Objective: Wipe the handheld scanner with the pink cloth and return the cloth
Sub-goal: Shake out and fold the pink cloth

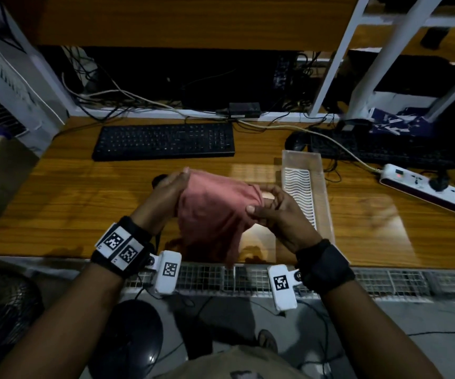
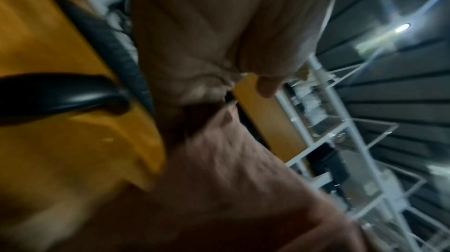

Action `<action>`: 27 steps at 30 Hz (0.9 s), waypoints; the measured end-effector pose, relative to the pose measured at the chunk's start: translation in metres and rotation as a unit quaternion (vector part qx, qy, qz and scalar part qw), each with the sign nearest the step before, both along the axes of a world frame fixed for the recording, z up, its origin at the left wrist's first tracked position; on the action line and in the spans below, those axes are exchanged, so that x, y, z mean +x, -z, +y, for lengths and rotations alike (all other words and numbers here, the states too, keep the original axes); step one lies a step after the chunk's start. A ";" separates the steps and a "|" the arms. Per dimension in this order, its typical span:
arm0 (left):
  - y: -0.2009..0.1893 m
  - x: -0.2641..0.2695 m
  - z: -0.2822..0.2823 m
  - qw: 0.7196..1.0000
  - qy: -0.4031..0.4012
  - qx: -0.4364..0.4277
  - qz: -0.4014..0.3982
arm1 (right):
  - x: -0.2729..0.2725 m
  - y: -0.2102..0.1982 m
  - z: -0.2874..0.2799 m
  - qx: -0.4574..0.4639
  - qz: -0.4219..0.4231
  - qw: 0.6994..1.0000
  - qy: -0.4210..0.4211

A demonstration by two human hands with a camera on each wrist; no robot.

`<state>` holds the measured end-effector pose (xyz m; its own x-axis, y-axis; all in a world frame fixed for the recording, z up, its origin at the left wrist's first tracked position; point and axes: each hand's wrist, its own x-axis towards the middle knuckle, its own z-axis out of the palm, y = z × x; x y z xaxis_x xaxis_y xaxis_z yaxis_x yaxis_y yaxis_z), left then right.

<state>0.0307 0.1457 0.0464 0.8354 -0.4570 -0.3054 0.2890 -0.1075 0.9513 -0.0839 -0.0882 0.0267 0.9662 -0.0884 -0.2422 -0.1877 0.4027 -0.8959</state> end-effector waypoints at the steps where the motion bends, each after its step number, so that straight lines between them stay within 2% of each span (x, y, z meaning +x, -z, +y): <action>1: 0.011 -0.003 0.004 0.997 0.062 0.019 0.046 | 0.001 0.000 -0.001 0.019 0.005 1.000 0.013; 3: 0.036 -0.020 0.007 0.982 0.133 0.036 0.131 | 0.005 0.000 -0.004 0.029 0.002 0.999 0.025; 5: 0.057 -0.034 0.003 0.983 0.106 0.038 0.147 | 0.006 0.001 -0.010 0.004 0.000 0.999 0.036; 7: 0.064 -0.040 -0.002 0.990 0.061 -0.007 0.124 | 0.005 0.002 -0.017 -0.031 0.001 0.998 0.048; 9: 0.054 -0.036 -0.004 0.991 0.023 -0.073 0.107 | 0.004 0.003 -0.024 -0.051 0.003 0.997 0.059; 11: 0.040 -0.031 -0.004 0.993 0.009 -0.095 0.065 | 0.003 0.003 -0.028 -0.059 0.007 0.997 0.056; 13: 0.034 -0.029 -0.008 0.999 0.017 -0.051 -0.007 | 0.002 0.000 -0.030 -0.044 0.007 0.998 0.043; 15: 0.037 -0.032 -0.019 0.997 0.053 0.031 -0.055 | 0.002 -0.004 -0.030 -0.026 -0.002 0.999 0.032; 16: 0.041 -0.034 -0.027 0.994 0.073 0.061 -0.048 | 0.002 -0.007 -0.030 -0.015 -0.013 0.999 0.025; 18: 0.046 -0.042 -0.044 0.993 0.103 0.055 0.011 | 0.002 -0.012 -0.029 0.008 -0.036 0.999 0.009; 20: 0.051 -0.046 -0.057 0.991 0.109 -0.009 0.081 | 0.002 -0.016 -0.030 0.029 -0.048 0.998 -0.004; 22: 0.052 -0.047 -0.065 0.986 0.118 -0.056 0.102 | 0.000 -0.020 -0.032 0.054 -0.056 0.997 -0.008; 25: 0.045 -0.045 -0.069 0.990 0.118 -0.067 0.034 | -0.006 -0.021 -0.041 0.065 -0.059 0.996 -0.008; 27: 0.040 -0.040 -0.064 0.995 0.078 -0.057 -0.027 | -0.009 -0.017 -0.047 0.014 -0.049 0.999 -0.010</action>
